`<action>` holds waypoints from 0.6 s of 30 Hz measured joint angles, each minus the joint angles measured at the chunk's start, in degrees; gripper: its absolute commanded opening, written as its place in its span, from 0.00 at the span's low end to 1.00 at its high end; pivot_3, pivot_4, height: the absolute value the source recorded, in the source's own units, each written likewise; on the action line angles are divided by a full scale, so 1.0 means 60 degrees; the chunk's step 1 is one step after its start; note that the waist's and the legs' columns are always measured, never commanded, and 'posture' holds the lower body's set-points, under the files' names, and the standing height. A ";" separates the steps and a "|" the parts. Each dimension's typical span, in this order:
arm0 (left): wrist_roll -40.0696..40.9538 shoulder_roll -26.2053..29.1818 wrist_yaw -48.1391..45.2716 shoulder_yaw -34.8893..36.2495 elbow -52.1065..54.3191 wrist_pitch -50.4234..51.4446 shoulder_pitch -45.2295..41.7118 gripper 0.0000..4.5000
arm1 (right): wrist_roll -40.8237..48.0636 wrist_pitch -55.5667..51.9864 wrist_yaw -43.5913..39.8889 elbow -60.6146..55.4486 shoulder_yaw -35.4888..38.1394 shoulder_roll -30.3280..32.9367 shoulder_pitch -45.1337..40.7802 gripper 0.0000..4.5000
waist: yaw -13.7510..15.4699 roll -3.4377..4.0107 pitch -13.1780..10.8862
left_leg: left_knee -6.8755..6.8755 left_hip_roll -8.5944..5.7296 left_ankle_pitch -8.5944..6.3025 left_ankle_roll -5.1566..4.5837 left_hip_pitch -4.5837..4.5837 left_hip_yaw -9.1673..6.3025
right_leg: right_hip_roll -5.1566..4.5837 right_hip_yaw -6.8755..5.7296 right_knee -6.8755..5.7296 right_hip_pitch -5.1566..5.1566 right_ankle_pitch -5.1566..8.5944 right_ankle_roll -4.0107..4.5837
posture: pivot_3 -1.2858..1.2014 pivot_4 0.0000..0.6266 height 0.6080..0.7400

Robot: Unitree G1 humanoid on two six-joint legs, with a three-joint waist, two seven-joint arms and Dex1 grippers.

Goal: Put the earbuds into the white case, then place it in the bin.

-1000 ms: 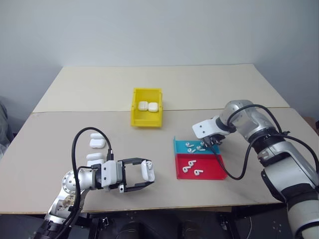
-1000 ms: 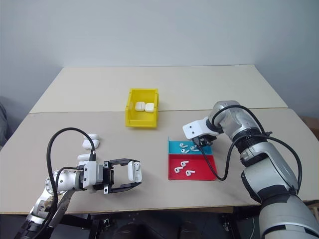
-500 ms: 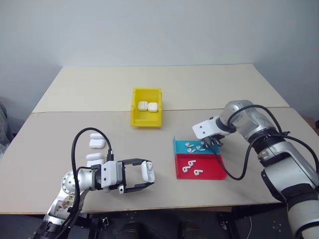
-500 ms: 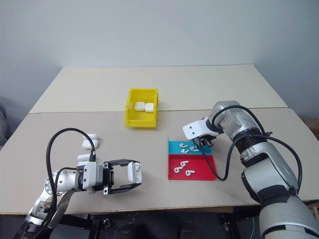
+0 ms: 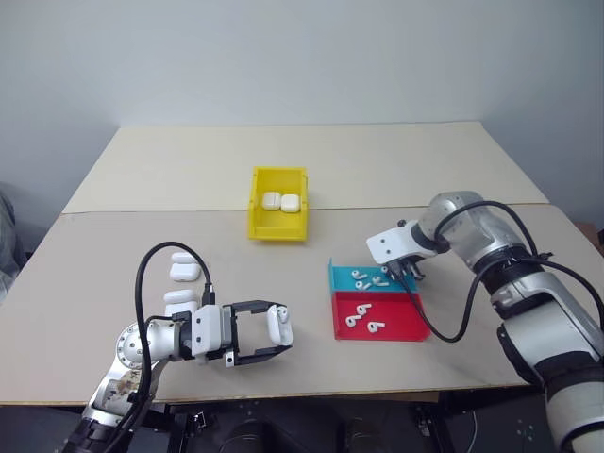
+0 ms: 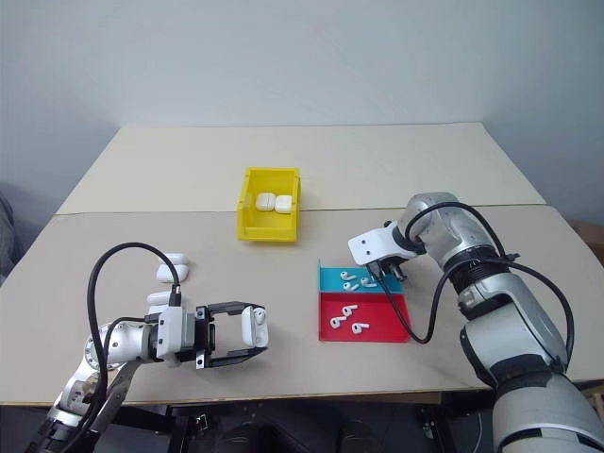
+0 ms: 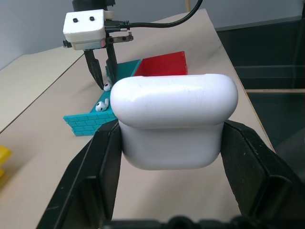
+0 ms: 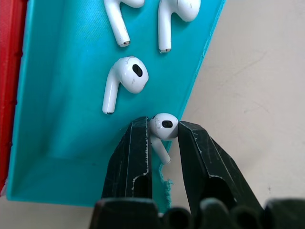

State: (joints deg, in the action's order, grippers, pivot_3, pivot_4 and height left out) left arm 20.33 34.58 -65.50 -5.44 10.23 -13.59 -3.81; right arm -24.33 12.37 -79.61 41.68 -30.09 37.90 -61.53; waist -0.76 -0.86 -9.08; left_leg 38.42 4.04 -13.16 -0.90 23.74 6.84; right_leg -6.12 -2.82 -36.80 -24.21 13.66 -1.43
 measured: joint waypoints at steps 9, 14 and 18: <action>0.0793 -0.0861 0.0513 -0.0008 0.0547 0.0634 -0.0992 0.62 | 0.4180 -0.5313 -0.0174 -0.5518 0.3994 0.0453 0.1646 0.15 | 0.0135 0.0002 -0.0001 | 0.0006 -0.0001 0.0000 0.0000 0.0015 -0.0014 | -0.0003 -0.0008 0.0003 0.0003 -0.0003 0.0000 | 0.52 0.24 1.00; 0.1187 -0.1274 0.0610 -0.0120 0.0682 0.1146 -0.1772 0.62 | 0.7563 -0.9293 0.1278 -0.9076 0.7282 0.0112 0.3107 0.15 | 0.0257 0.0000 0.0000 | 0.0012 -0.0007 -0.0004 -0.0006 0.0013 -0.0033 | -0.0004 -0.0016 0.0006 0.0017 -0.0003 0.0001 | 0.52 0.24 1.00; 0.1589 -0.1846 0.0606 -0.0355 0.0680 0.1650 -0.2659 0.62 | 1.0956 -1.1527 0.3153 -1.1253 0.9687 -0.0927 0.3880 0.15 | 0.0240 -0.0001 0.0000 | 0.0010 -0.0010 -0.0004 -0.0006 0.0009 -0.0046 | -0.0003 -0.0017 0.0002 0.0024 -0.0005 0.0001 | 0.52 0.24 1.00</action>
State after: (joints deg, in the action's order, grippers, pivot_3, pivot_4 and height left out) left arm 29.87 23.50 -61.86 -7.57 14.30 -3.69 -19.76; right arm 41.41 -56.79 -60.69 -25.84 28.02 32.33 -38.24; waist 0.68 -0.87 -9.08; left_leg 38.48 3.98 -13.18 -0.94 23.79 6.57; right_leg -6.13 -2.92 -36.79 -24.07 13.63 -1.43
